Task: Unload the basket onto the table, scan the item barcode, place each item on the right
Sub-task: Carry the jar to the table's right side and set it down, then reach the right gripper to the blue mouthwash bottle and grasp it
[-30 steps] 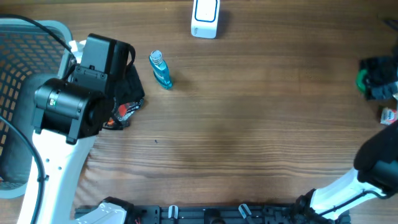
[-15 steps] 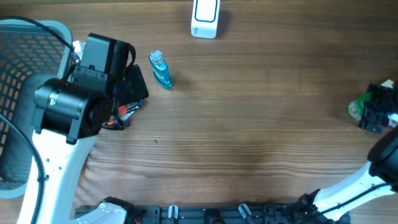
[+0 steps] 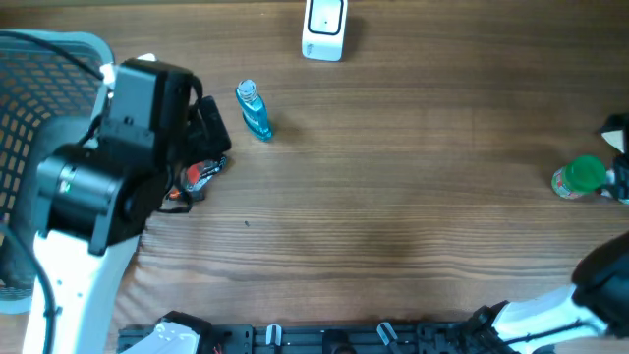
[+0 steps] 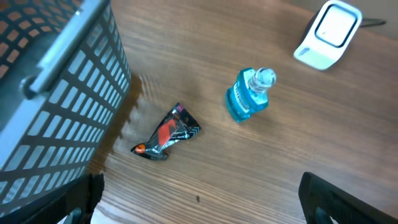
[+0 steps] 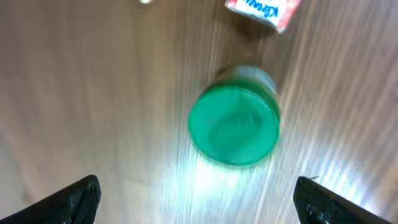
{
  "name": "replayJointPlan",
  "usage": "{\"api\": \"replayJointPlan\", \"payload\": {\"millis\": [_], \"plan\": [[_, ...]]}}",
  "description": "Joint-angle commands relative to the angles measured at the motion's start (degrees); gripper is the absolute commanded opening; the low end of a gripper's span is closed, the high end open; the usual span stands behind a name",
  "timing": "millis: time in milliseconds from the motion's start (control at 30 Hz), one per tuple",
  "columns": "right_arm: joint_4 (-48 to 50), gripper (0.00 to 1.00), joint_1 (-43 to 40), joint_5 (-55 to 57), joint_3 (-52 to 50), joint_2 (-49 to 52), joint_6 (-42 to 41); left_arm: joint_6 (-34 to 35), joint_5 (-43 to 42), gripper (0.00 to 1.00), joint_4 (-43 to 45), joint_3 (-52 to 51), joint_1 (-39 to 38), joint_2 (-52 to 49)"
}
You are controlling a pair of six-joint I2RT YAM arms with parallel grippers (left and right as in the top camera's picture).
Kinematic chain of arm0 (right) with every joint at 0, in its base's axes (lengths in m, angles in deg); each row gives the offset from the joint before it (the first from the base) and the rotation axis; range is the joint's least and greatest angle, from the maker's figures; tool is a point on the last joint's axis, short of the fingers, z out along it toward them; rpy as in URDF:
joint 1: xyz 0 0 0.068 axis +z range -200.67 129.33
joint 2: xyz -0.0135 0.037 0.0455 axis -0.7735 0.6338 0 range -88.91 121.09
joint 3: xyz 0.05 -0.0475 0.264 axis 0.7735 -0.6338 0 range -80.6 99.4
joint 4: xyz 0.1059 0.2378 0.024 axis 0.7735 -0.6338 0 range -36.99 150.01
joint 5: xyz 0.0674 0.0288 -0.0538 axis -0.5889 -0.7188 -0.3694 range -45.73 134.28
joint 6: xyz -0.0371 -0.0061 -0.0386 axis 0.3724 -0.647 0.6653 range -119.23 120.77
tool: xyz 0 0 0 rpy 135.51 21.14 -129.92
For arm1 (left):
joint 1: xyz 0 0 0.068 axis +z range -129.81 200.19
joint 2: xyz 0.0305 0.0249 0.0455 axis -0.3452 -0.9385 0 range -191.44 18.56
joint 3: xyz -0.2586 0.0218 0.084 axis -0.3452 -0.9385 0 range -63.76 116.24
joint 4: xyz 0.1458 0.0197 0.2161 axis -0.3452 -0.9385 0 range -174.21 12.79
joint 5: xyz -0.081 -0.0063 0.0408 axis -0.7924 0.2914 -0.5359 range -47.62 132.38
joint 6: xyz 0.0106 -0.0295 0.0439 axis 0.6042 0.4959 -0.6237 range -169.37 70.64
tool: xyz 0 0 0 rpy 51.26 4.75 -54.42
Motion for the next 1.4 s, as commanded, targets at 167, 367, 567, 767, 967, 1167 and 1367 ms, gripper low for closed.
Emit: {"api": "replayJointPlan", "payload": {"millis": [167, 367, 567, 767, 967, 1167, 1367], "plan": [[-4.5, 1.0, 21.9, 3.1, 1.4, -5.7, 3.7, 0.4, 6.7, 1.0, 4.0, 0.1, 0.3, 11.3], [6.8, 1.0, 53.3, 3.2, 9.2, 3.3, 22.1, 4.2, 23.3, 1.0, 4.0, 2.7, 0.3, 16.8], [16.0, 1.0, 70.2, 3.9, 17.1, 14.1, 30.8, 6.6, 32.6, 1.0, 3.5, 2.9, 0.3, 16.9], [27.3, 1.0, 79.2, 12.6, 17.1, 18.4, 41.1, 9.1, 35.8, 1.0, 1.9, 3.0, 0.3, 18.3], [32.2, 1.0, 82.6, 11.9, 17.1, 18.4, 42.1, 9.2, 36.0, 1.0, -1.9, 3.0, 0.3, 18.3], [33.3, 1.0, 84.3, 10.0, 17.1, 22.1, 42.8, 9.2, 36.0, 1.0, -1.9, 3.0, 0.3, 18.3], [37.4, 1.0, 86.1, 9.8, 17.1, 23.4, 45.1, 9.2, 36.0, 1.0, -1.9, 3.0, 0.3, 18.3]]}}
